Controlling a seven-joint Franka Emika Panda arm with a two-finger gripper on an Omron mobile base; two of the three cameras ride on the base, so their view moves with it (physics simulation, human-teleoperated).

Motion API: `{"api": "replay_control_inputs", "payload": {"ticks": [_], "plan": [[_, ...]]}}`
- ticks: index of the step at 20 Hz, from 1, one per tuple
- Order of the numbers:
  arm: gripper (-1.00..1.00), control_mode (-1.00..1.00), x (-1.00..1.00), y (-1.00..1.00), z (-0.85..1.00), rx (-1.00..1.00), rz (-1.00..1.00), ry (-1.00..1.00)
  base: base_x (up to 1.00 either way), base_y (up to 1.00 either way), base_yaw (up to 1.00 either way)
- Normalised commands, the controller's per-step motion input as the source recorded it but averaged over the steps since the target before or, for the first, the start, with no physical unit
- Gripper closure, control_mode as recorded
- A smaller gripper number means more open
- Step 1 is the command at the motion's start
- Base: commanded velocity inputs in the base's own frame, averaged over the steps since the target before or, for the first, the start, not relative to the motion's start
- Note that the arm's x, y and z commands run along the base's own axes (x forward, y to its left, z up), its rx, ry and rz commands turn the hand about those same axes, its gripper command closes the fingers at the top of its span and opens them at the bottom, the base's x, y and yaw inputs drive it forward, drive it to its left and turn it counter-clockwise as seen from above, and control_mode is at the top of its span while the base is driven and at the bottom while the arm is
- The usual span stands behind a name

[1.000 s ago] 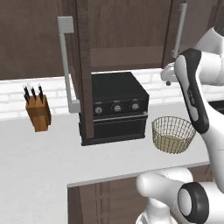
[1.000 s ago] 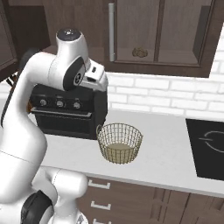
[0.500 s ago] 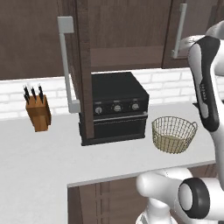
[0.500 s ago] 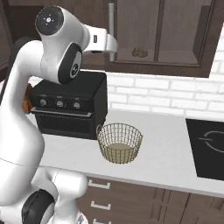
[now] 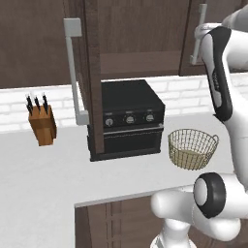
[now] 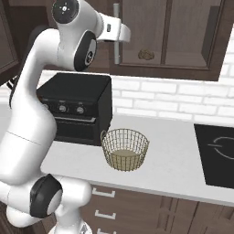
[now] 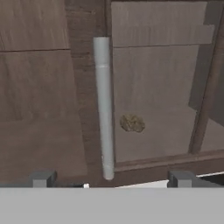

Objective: Open the cabinet, pick up the bread from the cabinet and place it in the basket. Then move the basket to the dining counter.

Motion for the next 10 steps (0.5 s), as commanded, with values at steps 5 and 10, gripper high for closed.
{"api": "replay_control_inputs", "payload": {"ticks": [5,10], "plan": [[-1.0,-1.0,0.62,-0.17,0.0,0.09,0.0,0.02,0.0,0.0,0.0],[-1.0,-1.0,0.5,0.13,0.0,0.0,-0.01,0.0,0.0,0.0,0.0]]}}
